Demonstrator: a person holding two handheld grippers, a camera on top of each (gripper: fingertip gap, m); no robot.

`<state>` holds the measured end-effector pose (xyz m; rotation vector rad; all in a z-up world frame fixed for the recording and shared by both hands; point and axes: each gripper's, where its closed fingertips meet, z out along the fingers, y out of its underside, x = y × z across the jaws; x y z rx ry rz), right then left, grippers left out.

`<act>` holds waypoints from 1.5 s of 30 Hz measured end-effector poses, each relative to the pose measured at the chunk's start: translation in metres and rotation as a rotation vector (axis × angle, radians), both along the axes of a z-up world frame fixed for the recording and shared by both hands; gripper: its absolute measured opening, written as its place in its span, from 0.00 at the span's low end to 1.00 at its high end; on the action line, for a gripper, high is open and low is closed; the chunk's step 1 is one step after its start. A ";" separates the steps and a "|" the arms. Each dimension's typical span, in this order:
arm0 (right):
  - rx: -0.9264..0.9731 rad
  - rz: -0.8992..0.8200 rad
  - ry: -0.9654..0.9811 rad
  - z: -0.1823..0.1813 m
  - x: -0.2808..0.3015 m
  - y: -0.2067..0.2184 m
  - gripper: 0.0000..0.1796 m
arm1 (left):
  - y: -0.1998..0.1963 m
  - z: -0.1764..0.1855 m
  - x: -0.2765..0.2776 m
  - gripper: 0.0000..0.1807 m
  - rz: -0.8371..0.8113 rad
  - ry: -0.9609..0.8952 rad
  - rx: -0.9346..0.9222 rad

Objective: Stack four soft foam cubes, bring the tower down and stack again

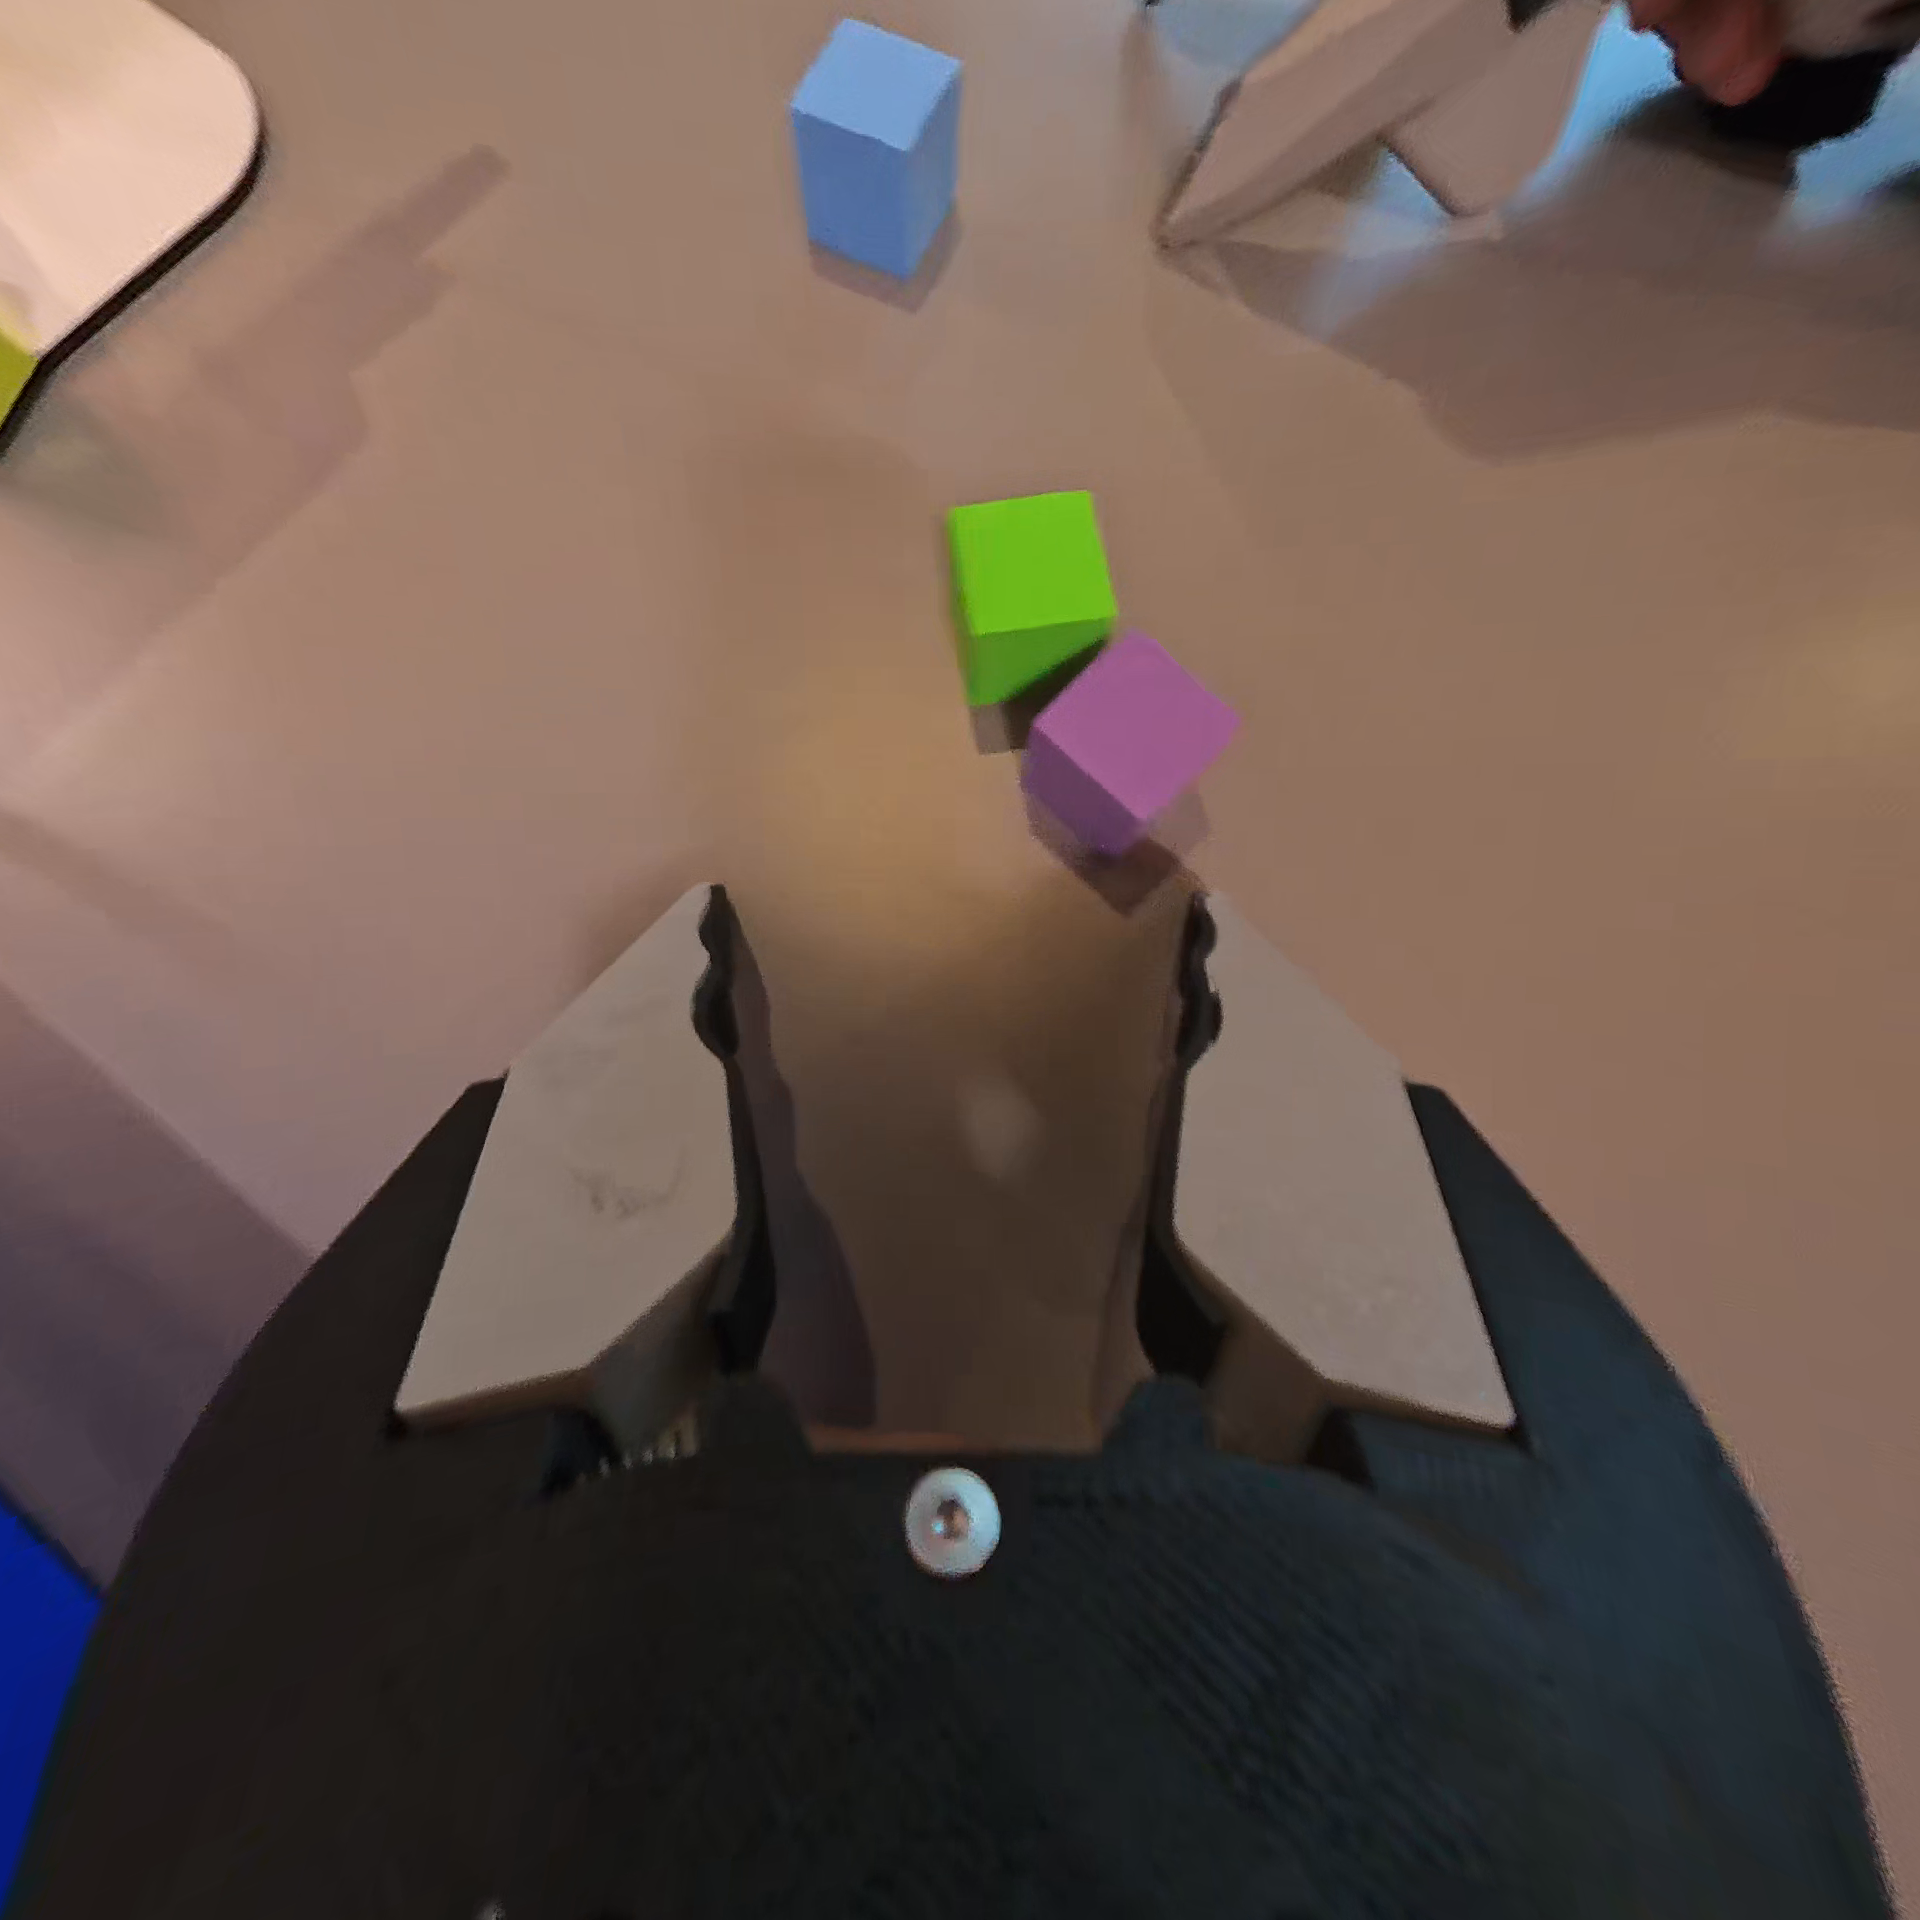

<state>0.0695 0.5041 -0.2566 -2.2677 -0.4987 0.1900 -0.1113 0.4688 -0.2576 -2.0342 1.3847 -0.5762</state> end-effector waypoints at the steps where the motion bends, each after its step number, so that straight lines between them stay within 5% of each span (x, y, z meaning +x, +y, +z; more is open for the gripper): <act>1: -0.002 0.001 0.005 0.000 0.000 0.000 0.36 | -0.005 0.000 0.003 0.47 -0.022 -0.001 -0.004; 7: -0.001 0.004 0.002 0.000 -0.001 0.000 0.36 | -0.019 0.004 0.031 0.40 -0.032 -0.060 -0.027; 11: -0.001 0.006 0.002 -0.001 -0.001 0.000 0.36 | -0.013 0.003 0.038 0.20 -0.009 -0.037 0.063; 14: -0.001 0.007 0.002 -0.001 -0.001 0.000 0.37 | 0.000 0.018 0.028 0.20 0.042 -0.038 0.146; 17: -0.001 0.013 0.002 -0.001 -0.002 -0.001 0.37 | 0.033 0.098 0.002 0.20 0.241 -0.207 0.466; 21: -0.001 0.016 0.002 -0.001 -0.003 -0.001 0.37 | 0.058 0.209 -0.108 0.20 0.704 -0.434 0.838; 25: -0.001 0.016 0.003 -0.001 -0.003 -0.001 0.37 | 0.080 0.187 -0.175 0.22 0.882 -0.318 0.704; 27: -0.001 0.018 0.002 -0.001 -0.004 0.000 0.37 | 0.080 0.188 -0.180 0.38 0.901 -0.372 0.661; 31: -0.001 0.020 0.002 0.000 -0.004 -0.001 0.37 | 0.067 0.212 -0.180 0.14 0.910 -0.493 0.712; 33: -0.001 0.020 0.002 0.000 -0.004 -0.001 0.37 | 0.066 0.215 -0.183 0.18 0.918 -0.482 0.737; 35: -0.001 0.022 0.001 0.000 -0.005 -0.001 0.37 | 0.066 0.207 -0.182 0.34 0.889 -0.427 0.719; 40: 0.000 0.032 0.001 0.000 -0.006 -0.002 0.37 | 0.044 0.182 -0.195 0.36 0.774 -0.214 0.558; 45: -0.001 0.043 0.002 0.000 -0.008 -0.002 0.37 | 0.015 0.156 -0.251 0.14 0.779 0.058 0.534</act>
